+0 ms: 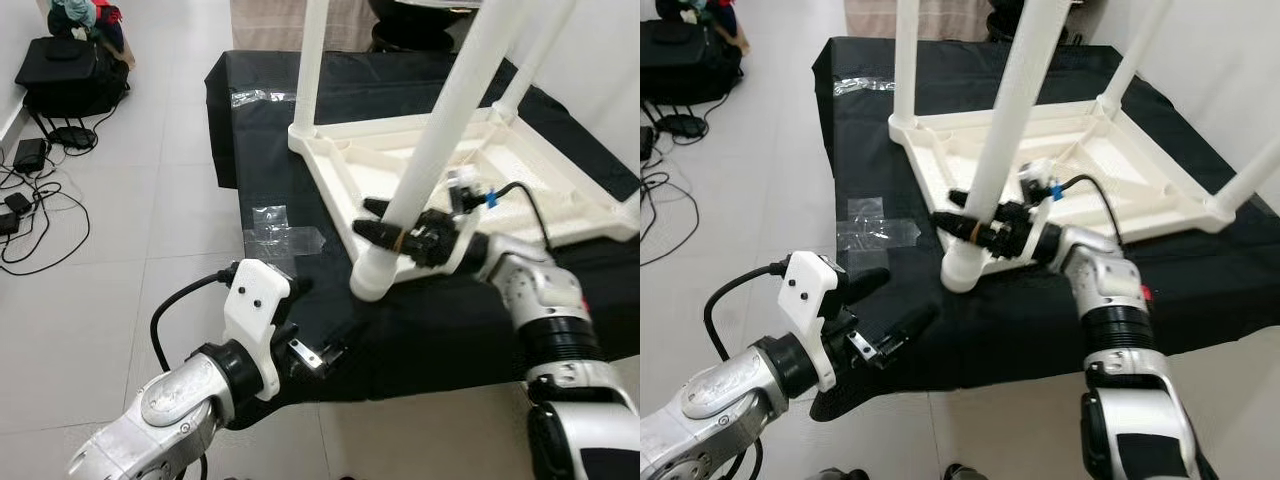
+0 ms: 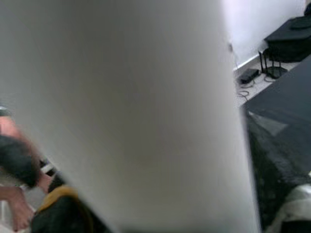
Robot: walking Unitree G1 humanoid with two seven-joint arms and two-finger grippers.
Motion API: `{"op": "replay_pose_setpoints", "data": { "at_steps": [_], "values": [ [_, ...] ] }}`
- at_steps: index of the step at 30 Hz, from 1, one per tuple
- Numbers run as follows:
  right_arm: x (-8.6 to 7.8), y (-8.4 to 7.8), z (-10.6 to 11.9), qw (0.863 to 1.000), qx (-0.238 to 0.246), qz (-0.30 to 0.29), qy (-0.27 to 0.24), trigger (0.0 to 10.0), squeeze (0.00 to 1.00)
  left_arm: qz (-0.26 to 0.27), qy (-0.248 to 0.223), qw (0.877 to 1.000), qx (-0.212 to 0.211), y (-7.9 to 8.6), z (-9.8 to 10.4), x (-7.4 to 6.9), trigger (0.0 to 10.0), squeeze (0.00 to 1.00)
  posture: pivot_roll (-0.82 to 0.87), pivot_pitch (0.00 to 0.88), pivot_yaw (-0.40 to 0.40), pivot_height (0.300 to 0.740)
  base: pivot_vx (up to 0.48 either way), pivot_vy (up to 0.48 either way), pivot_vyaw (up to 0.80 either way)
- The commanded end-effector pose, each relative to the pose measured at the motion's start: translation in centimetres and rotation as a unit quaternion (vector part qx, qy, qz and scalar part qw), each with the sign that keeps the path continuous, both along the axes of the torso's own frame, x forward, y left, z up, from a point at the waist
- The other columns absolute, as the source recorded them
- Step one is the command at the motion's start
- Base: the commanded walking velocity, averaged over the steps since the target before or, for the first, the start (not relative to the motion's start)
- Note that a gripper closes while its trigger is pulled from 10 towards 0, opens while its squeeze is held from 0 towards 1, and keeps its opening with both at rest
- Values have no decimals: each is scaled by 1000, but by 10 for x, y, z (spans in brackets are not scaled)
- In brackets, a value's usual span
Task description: Building children table
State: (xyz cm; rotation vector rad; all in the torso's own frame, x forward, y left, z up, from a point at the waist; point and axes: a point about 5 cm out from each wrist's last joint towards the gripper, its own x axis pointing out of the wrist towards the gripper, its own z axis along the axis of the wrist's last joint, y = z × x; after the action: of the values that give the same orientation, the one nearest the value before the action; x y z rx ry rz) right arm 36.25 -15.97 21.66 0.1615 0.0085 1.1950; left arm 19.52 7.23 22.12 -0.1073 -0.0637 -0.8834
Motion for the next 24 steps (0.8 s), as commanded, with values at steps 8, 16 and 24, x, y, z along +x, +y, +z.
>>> {"op": "replay_pose_setpoints", "data": {
  "at_steps": [8, 16, 24],
  "values": [
    [7, -2, 1, 997, -8, -68, -22, 0, 0, 7, 5, 1000, 9, 2, -3, 0, 10000, 0, 75, 174, -119, 740, 0, 0, 0],
    [32, -54, 2, 915, -57, -399, -24, 0, 0, 19, 4, 1000, 12, 4, -3, 3, 10000, 0, 65, 172, -116, 740, 0, 0, 0],
    [27, -91, -4, 763, -65, -643, -13, 0, 0, 23, -1, 1000, 14, 4, -3, 5, 10000, 0, 63, 164, -114, 740, 0, 0, 0]
  ]
}}
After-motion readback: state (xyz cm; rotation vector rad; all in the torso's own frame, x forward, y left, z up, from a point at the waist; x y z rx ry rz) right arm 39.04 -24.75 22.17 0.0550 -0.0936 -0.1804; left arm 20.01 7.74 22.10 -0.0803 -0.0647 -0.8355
